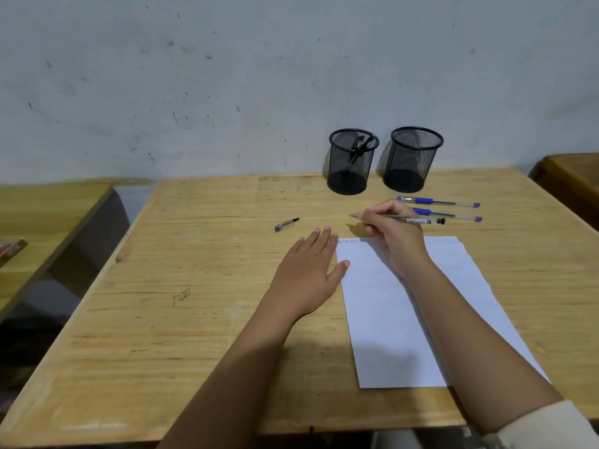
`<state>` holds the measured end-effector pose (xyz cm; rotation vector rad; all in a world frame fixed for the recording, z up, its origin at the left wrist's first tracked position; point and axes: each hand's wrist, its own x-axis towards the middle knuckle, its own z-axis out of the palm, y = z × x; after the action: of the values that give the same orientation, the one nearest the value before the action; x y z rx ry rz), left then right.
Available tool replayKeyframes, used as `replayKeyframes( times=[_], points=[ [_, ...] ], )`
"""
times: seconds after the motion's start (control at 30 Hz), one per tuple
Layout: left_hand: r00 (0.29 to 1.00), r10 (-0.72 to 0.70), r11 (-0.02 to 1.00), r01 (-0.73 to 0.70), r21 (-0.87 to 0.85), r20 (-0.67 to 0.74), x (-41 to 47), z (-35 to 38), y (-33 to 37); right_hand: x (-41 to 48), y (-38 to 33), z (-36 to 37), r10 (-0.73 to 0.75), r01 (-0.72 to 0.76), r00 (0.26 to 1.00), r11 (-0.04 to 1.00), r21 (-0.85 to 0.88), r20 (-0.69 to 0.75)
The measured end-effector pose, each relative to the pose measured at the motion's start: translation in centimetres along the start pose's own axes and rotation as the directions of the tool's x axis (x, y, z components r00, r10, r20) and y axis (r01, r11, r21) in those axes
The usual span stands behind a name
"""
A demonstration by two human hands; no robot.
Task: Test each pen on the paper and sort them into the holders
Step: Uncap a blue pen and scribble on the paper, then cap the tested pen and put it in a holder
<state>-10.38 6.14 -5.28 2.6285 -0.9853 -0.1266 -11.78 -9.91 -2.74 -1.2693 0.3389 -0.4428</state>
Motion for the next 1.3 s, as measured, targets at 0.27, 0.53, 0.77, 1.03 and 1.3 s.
replayKeyframes(
  times=[0.27, 0.53, 0.77, 1.03, 1.3],
  points=[
    [0.984, -0.032, 0.954, -0.021, -0.3, -0.172, 0.1, -0.6, -0.9, 0.6, 0.0, -0.3, 0.095, -0.099, 0.995, 0.951, 0.293, 0.028],
    [0.907, -0.24, 0.969, 0.2, -0.145, -0.347, 2.2, -2.4, -5.1, 0.1, -0.5, -0.2, 0.089, -0.094, 0.996, 0.931, 0.353, 0.032],
    [0.865, -0.289, 0.892, 0.088, -0.444, -0.41, 2.9, -2.1, -3.8, -0.7, -0.7, 0.0, 0.126, -0.154, 0.985, 0.948, 0.279, 0.116],
    [0.875, -0.355, 0.611, -0.05, -0.79, -0.33, 2.9, -2.0, -0.9, -0.6, -0.7, -0.1, 0.124, -0.156, 0.984, 0.948, 0.278, 0.13],
    [0.874, -0.37, 0.514, -0.089, -0.853, -0.314, 2.4, -2.4, -1.3, -0.2, -0.9, -0.1, 0.112, -0.153, 0.98, 0.951, 0.27, 0.162]
  ],
)
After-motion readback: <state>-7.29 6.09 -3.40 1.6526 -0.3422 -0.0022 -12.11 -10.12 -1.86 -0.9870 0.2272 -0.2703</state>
